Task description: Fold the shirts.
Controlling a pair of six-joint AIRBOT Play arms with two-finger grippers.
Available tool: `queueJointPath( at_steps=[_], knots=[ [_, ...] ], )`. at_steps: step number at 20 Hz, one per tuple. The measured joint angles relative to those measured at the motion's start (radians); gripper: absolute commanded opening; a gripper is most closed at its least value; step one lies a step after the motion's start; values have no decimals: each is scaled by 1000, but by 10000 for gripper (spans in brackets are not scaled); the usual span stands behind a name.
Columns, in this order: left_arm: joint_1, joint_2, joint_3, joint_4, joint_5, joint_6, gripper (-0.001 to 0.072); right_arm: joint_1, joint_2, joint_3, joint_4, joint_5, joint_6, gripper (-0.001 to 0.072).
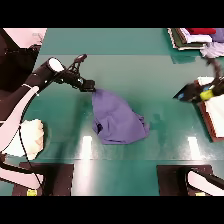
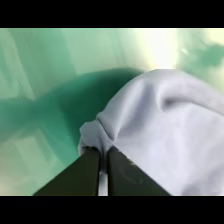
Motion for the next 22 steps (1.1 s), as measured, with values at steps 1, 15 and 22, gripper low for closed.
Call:
queueJointPath(
  at_steps=[1, 15, 22],
  knots=[
    [0, 5, 4, 3, -2, 1, 31, 3, -13, -77, 29, -26, -11, 441],
    [1, 34, 15, 31, -53, 1, 30, 286, -233, -249, 170, -228, -118, 18],
    [2, 290, 100, 159, -26, -8, 30, 222, -60, 25, 136, -197, -90, 17]
  ],
)
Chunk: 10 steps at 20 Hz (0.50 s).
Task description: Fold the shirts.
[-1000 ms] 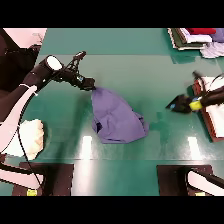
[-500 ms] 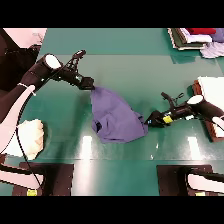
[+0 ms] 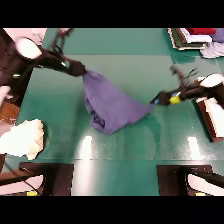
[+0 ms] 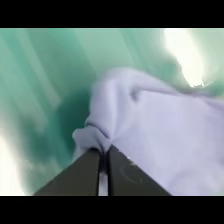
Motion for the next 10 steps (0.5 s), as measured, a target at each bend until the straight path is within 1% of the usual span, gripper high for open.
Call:
queueJointPath(
  at_steps=[7, 10],
  knots=[
    [0, 352, 117, 37, 18, -2, 30, -103, 225, 364, -9, 20, 35, 18],
    [0, 445, 168, 37, 8, -2, 30, -142, 282, 493, -22, 50, 56, 17]
  ],
)
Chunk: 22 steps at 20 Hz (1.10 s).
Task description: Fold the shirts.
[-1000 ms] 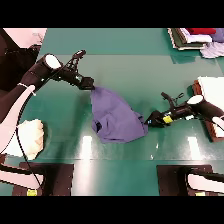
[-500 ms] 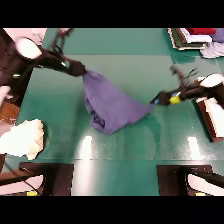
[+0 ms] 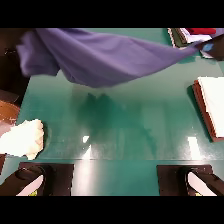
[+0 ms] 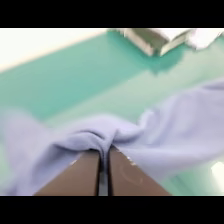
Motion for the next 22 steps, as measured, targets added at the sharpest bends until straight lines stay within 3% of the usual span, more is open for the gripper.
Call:
queueJointPath(
  at_steps=[5, 9, 14, 22],
  knots=[
    [0, 37, 48, 2, -64, -1, 30, -54, 10, 192, -73, 122, 77, 17],
    [0, -35, -66, 6, -164, -14, 31, -57, -73, 233, -103, 243, 130, 17],
    [0, -201, -356, 7, -178, -17, 31, 24, -200, 41, -117, 317, 143, 17],
    [0, -426, -600, -42, -29, -14, 42, 109, -309, -291, -117, 209, 108, 17]
  ],
)
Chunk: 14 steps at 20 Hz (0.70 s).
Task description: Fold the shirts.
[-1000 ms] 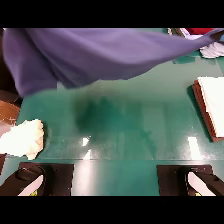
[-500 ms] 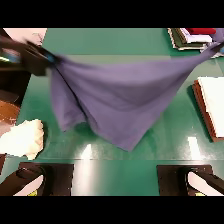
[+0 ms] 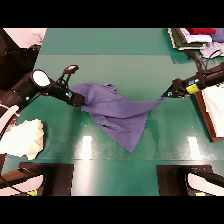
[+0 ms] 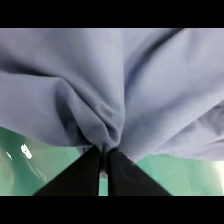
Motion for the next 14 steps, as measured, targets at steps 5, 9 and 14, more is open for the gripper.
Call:
queueJointPath(
  at_steps=[5, 9, 14],
  knots=[
    [0, -27, 65, -19, -51, 30, 42, 7, -12, -45, 1, -37, -5, 17],
    [0, -34, 123, 13, -104, 45, 46, 8, -14, -53, 2, -48, -5, 18],
    [0, -37, 141, 23, -107, 70, 56, 8, -14, -55, 2, -51, -5, 18]
  ],
)
